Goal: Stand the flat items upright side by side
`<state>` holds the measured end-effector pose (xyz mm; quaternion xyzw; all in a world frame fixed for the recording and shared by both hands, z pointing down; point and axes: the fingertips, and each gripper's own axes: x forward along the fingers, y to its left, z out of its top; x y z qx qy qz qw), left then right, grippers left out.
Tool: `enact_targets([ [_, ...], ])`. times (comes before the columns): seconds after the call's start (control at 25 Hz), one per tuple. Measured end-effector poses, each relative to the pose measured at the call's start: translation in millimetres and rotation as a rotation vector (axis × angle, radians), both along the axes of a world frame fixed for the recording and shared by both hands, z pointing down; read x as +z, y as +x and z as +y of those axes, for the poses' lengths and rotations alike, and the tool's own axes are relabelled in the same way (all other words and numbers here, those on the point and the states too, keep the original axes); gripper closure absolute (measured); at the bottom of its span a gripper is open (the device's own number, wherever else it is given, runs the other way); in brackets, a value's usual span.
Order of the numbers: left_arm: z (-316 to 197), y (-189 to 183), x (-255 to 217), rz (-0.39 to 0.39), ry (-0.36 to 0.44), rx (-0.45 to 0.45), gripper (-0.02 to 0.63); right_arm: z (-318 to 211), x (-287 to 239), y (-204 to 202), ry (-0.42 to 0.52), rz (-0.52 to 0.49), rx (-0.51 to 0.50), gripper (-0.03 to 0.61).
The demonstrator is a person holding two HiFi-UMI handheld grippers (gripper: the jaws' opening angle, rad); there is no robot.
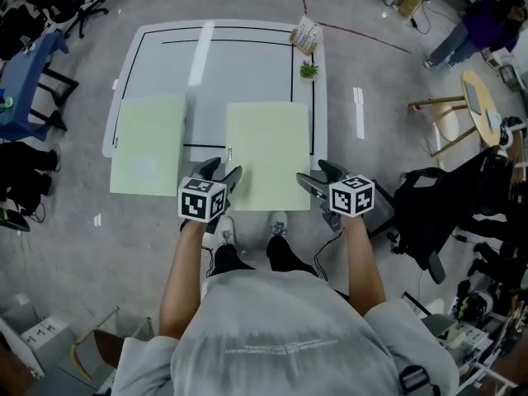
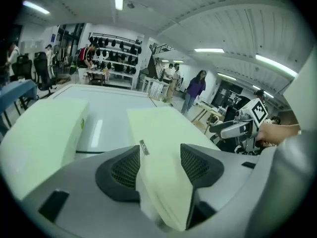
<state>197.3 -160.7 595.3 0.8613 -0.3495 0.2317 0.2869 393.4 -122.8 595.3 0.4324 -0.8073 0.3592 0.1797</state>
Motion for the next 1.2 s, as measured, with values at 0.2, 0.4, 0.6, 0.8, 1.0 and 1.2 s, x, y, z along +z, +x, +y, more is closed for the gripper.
enact_targets([
  [0.2,4.7,-0.1,26.5,0.016,-0.087,-0.033,0.327,3.5,34.2,-8.9,-0.123,-0.137,-0.041,0.198],
  [0.4,-1.1,2.5,40.5,-0.009,-0.118,-0.022,0.316,7.4,57.3,-14.3,-0.21,-0.228,-0.065,0.196],
  [0.6,-4.3,4.3,48.4,-0.017,-0.141,-0.008,0.316,9.7,64.4,-17.7,-0.263,-0.325,-0.048,0.192],
  [0.8,-1.8,5.0,56.9,-0.01,-0.172,0.011,0.32,22.0,82.7,-28.9,-0.355,-0.405,-0.061,0.192],
  [1.0,0.0,2.3,60.1,-0.029,-0.178,0.041,0.327,24.6,91.1,-37.4,-0.35,-0.348,-0.143,0.192],
  [1.2,-5.2,-0.4,55.8,0.009,-0.193,0.026,0.328,20.8,80.6,-37.7,-0.34,-0.346,-0.085,0.192],
])
